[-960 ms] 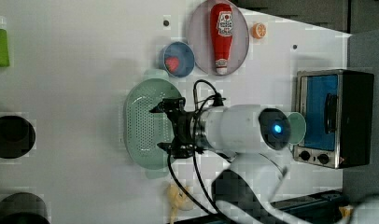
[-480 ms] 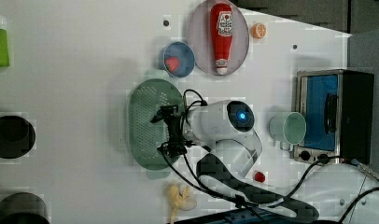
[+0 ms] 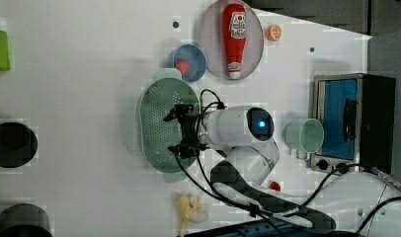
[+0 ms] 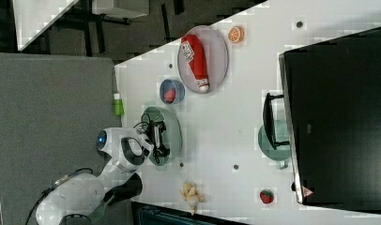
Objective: Drag strainer left to right.
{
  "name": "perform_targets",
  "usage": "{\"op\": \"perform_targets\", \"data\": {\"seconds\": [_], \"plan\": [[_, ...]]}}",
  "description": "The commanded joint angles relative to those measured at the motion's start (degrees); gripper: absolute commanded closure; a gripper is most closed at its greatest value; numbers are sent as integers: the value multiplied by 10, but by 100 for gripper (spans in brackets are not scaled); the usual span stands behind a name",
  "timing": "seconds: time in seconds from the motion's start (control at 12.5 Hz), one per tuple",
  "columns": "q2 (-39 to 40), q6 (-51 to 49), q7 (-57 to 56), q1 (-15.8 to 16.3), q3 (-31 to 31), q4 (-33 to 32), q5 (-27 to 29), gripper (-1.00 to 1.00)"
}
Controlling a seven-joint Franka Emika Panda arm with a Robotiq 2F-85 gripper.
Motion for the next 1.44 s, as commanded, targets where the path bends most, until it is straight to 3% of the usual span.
{"op": "perform_targets", "data": {"seconds": [0.08, 0.8, 1.44], "plan": [[-34, 19, 20, -2, -21, -14, -4, -100], [-78, 19, 12, -62, -29, -74, -4, -100], [-126, 19, -86, -128, -58, -135, -4, -100]]}}
